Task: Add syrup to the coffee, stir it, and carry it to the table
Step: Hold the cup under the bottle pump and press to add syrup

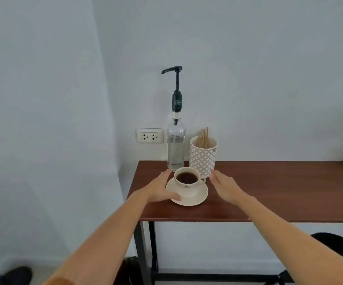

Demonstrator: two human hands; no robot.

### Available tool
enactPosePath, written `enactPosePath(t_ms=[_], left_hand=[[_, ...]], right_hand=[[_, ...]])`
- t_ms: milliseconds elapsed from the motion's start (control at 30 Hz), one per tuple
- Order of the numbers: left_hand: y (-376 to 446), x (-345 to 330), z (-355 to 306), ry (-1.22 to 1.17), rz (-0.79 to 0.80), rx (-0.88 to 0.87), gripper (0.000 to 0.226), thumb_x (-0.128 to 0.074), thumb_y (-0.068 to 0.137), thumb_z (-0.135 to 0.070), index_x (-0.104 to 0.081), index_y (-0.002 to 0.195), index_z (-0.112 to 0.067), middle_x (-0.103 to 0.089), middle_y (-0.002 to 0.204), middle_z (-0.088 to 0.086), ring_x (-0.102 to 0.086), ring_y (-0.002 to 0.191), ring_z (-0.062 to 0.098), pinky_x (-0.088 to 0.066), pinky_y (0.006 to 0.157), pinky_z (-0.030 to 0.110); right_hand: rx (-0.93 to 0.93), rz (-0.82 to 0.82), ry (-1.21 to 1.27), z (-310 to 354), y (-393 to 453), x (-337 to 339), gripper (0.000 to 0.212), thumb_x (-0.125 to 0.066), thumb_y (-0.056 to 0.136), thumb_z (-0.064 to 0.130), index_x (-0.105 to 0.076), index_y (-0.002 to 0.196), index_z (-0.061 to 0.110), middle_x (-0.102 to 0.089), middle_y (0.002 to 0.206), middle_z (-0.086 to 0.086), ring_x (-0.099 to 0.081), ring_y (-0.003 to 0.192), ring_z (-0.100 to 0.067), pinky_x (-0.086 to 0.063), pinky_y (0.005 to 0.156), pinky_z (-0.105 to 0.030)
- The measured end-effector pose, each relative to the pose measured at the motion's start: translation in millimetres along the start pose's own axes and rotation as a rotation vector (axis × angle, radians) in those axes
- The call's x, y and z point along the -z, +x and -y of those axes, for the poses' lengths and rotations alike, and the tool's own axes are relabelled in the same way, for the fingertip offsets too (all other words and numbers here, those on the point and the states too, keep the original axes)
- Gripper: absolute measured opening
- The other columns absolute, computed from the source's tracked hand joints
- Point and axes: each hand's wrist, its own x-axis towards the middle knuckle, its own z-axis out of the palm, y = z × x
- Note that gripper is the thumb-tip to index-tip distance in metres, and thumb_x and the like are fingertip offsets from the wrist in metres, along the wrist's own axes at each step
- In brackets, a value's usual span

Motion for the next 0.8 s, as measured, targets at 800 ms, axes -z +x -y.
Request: enactPosePath(t_ms=[800], left_hand=[[39.6,-56.0,-1.2,-0.280,-0.635,-0.208,0.083,-0.096,0.054,-0.028,-0.051,0.122,-0.040,-0.066,0.114,-0.021,-0.064,0.111,0.000,-0.051,0.090,0.015]], right_hand=[[0.085,0.018,0.250,-24.0,54.4,-28.3,0.036,-0.041,0.105,0.029,-0.076,0.099,0.026,-0.076,0.100,0.007,-0.067,0.098,-0.008,-0.051,0.092,-0.033]])
